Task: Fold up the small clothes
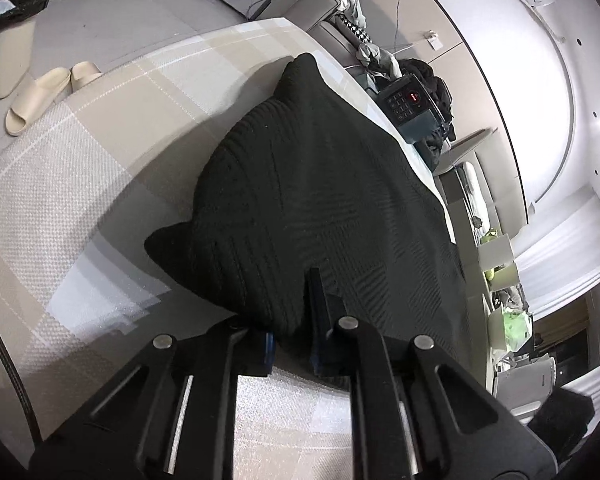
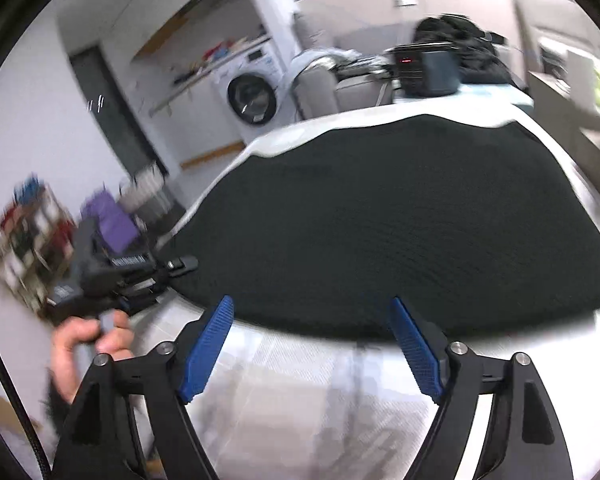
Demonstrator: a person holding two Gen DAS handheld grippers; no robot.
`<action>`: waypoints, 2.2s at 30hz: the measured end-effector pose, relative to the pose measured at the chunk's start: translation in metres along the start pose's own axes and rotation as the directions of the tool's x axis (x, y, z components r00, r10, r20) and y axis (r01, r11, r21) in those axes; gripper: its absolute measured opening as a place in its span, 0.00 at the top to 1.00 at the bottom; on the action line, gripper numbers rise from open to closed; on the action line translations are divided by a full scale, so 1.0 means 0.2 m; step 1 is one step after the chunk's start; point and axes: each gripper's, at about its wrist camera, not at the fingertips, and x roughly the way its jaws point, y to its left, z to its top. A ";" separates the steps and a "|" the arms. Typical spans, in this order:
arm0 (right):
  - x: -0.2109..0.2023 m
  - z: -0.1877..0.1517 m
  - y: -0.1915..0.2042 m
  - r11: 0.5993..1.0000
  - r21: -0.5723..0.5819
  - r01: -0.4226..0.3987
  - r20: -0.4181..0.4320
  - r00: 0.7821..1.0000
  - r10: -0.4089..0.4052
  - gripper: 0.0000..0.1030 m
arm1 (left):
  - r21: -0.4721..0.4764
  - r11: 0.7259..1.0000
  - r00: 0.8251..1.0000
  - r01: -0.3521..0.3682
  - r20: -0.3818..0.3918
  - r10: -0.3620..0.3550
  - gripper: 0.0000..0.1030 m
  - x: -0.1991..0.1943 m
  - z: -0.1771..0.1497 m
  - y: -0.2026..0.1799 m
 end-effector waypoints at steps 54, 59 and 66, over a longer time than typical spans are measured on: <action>0.67 0.29 0.24 0.975 -0.051 -0.216 -0.075 0.974 0.212 0.90 | -0.186 0.935 0.934 0.301 -0.140 -0.329 0.18 0.16 0.59 0.09; 0.67 0.29 0.25 0.974 -0.065 -0.216 -0.066 0.975 0.212 0.90 | -0.167 0.954 0.934 0.247 -0.221 -0.281 0.20 0.32 0.63 0.05; 0.63 0.26 0.26 0.973 -0.091 -0.214 -0.058 0.976 0.209 0.90 | -0.092 0.972 0.919 0.215 -0.318 -0.233 0.67 0.48 0.68 -0.04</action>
